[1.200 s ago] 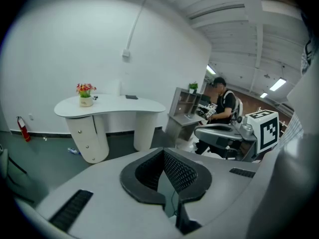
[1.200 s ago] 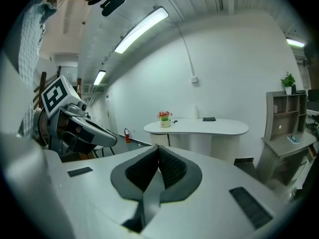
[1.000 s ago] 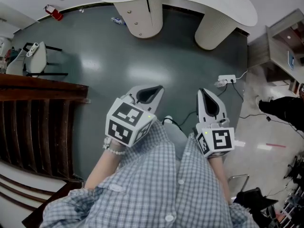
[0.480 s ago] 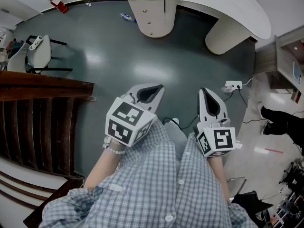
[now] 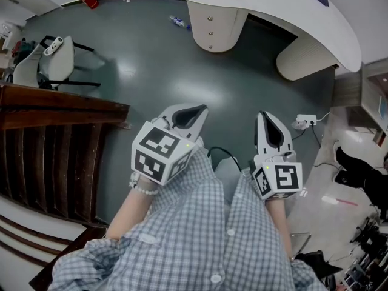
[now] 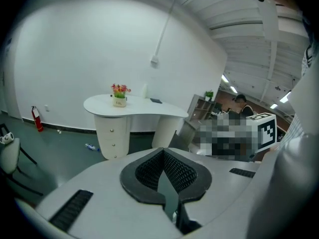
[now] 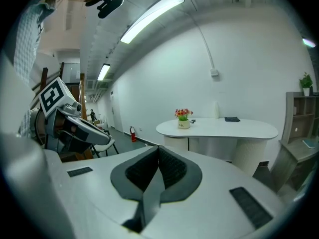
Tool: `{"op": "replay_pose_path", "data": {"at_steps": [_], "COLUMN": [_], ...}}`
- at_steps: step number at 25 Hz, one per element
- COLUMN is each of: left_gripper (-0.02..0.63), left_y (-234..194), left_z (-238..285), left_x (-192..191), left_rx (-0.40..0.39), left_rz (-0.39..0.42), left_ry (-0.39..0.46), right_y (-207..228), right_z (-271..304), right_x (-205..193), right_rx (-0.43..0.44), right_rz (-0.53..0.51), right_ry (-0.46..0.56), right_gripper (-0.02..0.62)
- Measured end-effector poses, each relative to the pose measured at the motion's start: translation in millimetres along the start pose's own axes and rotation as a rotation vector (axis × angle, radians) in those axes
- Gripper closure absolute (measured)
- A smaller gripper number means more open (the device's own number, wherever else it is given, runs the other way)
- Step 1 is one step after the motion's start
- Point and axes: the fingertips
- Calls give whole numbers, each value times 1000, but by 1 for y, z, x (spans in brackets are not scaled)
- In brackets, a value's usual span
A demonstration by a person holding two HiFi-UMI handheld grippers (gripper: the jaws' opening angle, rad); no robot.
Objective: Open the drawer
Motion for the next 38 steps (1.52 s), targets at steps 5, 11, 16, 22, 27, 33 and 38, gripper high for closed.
{"op": "replay_pose_path", "data": {"at_steps": [5, 11, 16, 22, 27, 33, 38], "left_gripper": [601, 601, 601, 601, 601, 601, 601], "left_y": [-35, -65, -85, -108, -135, -172, -198], "left_z": [-18, -35, -43, -39, -31, -10, 0], "left_x": [6, 5, 3, 7, 20, 51, 78], "left_rx": [24, 50, 77, 110, 149, 201, 251], "left_rz": [-22, -62, -106, -136, -165, -200, -243], "left_ry": [34, 61, 76, 80, 87, 114, 144], "right_y": [-19, -38, -50, -50, -48, -38, -32], "right_z": [26, 46, 63, 96, 136, 196, 240], "right_x": [11, 19, 20, 22, 29, 40, 58], "right_rx": [6, 28, 60, 108, 159, 237, 311], "right_rz": [-17, -38, -45, -55, -58, -84, -111], "right_ry": [6, 4, -19, -26, -29, -36, -42], "right_gripper": [586, 586, 586, 586, 586, 586, 586]}}
Point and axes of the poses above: the fingertips, and each gripper's own axes: z forward along the fingers, y to its right, x out of its top, and after that the axes turned 7 degrees about -z, right-handed
